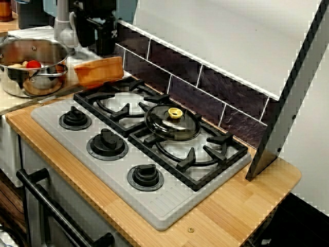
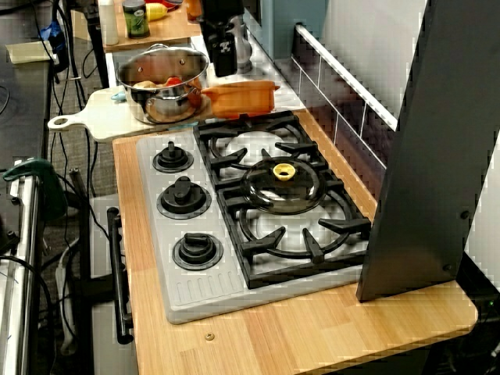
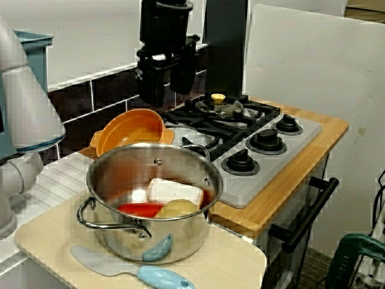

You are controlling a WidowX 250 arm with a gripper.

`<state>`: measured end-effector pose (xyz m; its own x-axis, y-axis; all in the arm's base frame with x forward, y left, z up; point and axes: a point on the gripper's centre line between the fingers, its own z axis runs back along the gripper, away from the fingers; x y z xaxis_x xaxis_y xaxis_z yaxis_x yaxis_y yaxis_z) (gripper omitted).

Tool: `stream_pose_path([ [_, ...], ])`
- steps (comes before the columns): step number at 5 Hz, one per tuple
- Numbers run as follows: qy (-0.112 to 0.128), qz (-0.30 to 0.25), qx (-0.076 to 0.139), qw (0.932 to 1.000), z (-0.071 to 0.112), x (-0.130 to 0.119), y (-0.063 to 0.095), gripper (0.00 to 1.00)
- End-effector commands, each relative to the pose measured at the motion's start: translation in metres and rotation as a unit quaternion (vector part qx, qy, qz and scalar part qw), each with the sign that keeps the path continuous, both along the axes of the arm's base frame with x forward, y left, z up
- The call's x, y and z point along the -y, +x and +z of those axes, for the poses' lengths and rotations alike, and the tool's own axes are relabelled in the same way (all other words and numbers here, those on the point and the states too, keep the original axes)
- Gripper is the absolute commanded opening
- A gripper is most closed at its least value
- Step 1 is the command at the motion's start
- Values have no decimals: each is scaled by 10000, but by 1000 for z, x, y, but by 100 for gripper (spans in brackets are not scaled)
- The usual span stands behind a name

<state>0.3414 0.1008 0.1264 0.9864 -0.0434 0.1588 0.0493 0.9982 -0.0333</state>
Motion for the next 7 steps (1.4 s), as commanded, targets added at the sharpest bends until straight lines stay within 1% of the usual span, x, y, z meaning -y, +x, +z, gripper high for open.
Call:
stream_pose_path([
  [1, 87, 64, 263, 9996, 10, -14, 9, 100],
  [3, -4, 93, 186, 9998, 5, -14, 21, 100],
  [4, -86, 78, 112, 9999, 5, -15, 23, 100],
  [5, -175, 11, 36, 9998, 4, -15, 21, 100],
  [7, -138, 27, -14, 9999, -2, -15, 22, 100],
])
